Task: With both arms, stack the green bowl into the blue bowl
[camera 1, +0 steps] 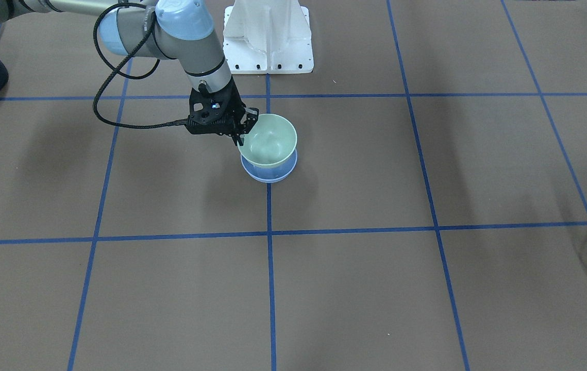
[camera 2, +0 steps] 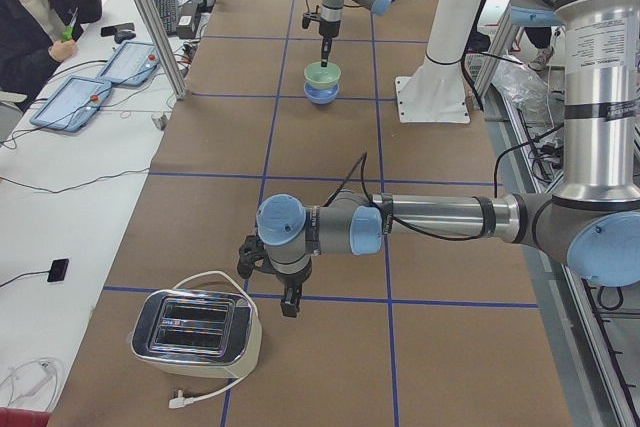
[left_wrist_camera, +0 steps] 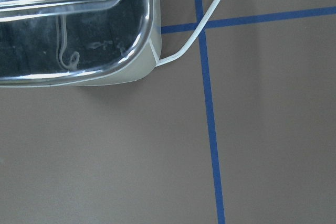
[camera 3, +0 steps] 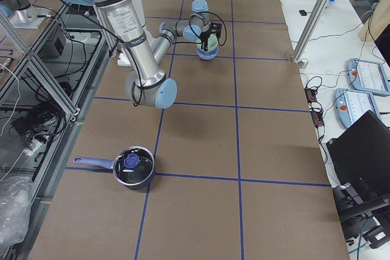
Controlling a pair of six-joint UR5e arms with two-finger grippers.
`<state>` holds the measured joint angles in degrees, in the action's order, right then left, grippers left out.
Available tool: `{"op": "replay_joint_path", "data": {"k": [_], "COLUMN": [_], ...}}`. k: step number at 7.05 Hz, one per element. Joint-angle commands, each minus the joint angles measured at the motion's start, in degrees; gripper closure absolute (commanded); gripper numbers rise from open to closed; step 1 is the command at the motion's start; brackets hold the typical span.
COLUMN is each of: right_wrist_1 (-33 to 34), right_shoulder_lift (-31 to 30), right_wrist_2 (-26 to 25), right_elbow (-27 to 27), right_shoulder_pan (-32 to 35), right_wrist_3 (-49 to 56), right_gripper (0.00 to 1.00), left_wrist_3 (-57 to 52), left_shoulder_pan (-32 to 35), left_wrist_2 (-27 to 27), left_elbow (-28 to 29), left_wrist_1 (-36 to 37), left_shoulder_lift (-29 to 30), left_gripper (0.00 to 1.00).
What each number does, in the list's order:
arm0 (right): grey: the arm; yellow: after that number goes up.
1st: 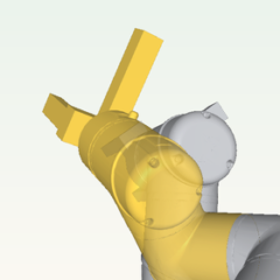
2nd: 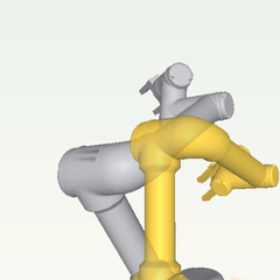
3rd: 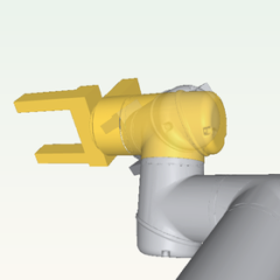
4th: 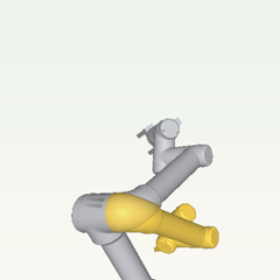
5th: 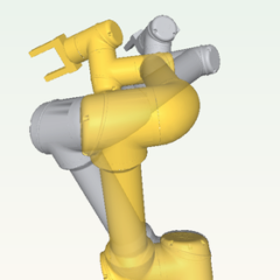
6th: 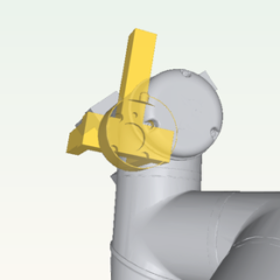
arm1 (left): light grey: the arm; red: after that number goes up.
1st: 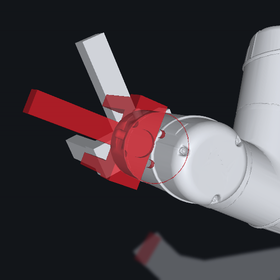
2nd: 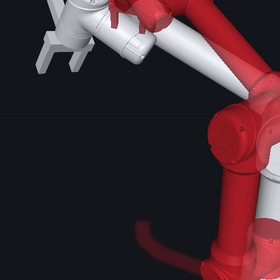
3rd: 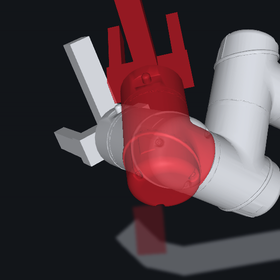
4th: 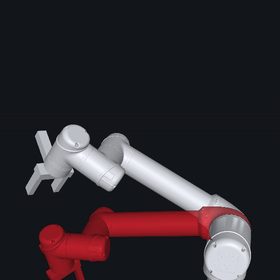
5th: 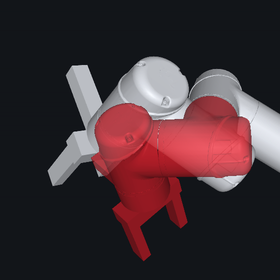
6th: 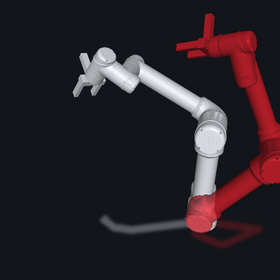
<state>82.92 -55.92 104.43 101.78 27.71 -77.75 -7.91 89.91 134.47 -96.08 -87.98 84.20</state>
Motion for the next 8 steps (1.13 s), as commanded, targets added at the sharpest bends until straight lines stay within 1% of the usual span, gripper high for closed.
{"op": "replay_joint_path", "data": {"k": [1,2,4,8], "right_wrist_1": [-0.2,-0.3,-0.3,-0.2], "right_shoulder_lift": [0.1,0.4,2.7,2.1], "right_wrist_2": [-1.5,-1.6,-1.6,-1.6], "right_elbow": [-1.5,-1.9,-5.2,-5.3], "right_shoulder_pan": [-0.6,-0.7,-0.9,-1.2], "right_wrist_3": [0.3,0.3,0.2,0.8], "right_gripper": [1.0,1.0,1.0,1.0], "left_wrist_3": [0.0,0.1,0.0,0.0], "left_shoulder_pan": [0.0,0.0,-0.1,-0.1], "left_wrist_2": [0.0,0.0,0.0,0.0], "left_elbow": [-0.1,-0.1,0.3,0.5], "left_wrist_1": [0.0,0.0,0.0,0.0], "left_shoulder_lift": [0.0,0.0,0.1,0.1], "left_gripper": [0.02,0.02,0.02,0.02]}}
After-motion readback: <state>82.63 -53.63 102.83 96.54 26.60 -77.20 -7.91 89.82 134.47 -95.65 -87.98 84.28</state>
